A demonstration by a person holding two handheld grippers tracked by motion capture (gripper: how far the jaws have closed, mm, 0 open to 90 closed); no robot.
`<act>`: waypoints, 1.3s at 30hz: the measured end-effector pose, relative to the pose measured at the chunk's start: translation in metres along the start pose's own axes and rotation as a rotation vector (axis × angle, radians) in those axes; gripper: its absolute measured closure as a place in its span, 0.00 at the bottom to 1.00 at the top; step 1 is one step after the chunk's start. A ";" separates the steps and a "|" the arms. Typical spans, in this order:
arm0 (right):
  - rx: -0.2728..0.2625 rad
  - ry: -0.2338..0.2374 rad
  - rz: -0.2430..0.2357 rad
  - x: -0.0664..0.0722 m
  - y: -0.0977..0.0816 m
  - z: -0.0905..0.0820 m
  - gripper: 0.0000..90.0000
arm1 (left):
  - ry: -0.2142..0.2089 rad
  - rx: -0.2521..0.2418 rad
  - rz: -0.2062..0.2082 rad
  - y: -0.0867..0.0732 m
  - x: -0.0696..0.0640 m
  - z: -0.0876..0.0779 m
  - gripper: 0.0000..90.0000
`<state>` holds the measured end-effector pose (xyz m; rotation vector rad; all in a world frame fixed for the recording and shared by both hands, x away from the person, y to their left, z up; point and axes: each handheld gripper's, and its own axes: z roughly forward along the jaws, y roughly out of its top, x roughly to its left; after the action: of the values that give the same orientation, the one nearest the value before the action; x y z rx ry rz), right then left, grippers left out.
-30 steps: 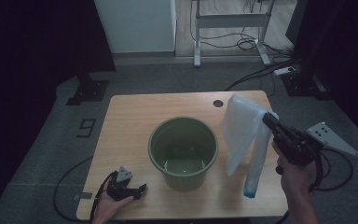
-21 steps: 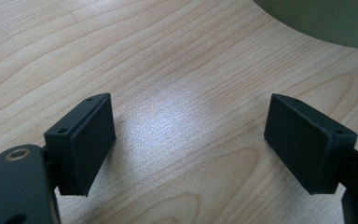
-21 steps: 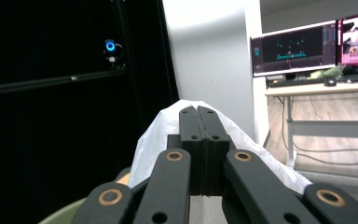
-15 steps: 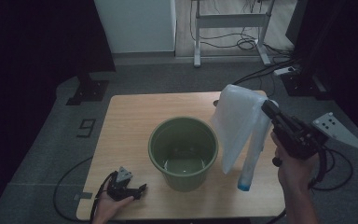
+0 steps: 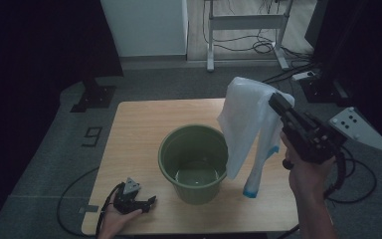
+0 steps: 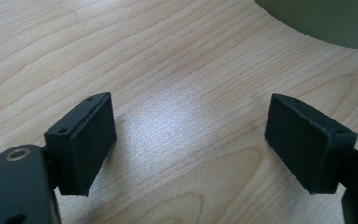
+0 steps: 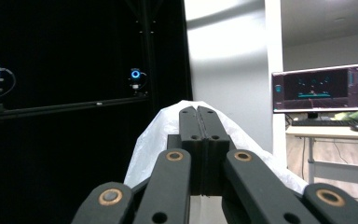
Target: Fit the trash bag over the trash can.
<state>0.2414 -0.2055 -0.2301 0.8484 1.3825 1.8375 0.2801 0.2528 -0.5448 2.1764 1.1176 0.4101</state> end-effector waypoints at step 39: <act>0.124 0.113 -0.053 0.049 -0.041 0.030 0.99 | 0.001 -0.003 -0.001 -0.001 0.003 -0.001 0.17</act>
<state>0.2442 -0.1402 -0.2583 0.7722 1.5885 1.7980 0.2807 0.2559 -0.5451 2.1734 1.1186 0.4122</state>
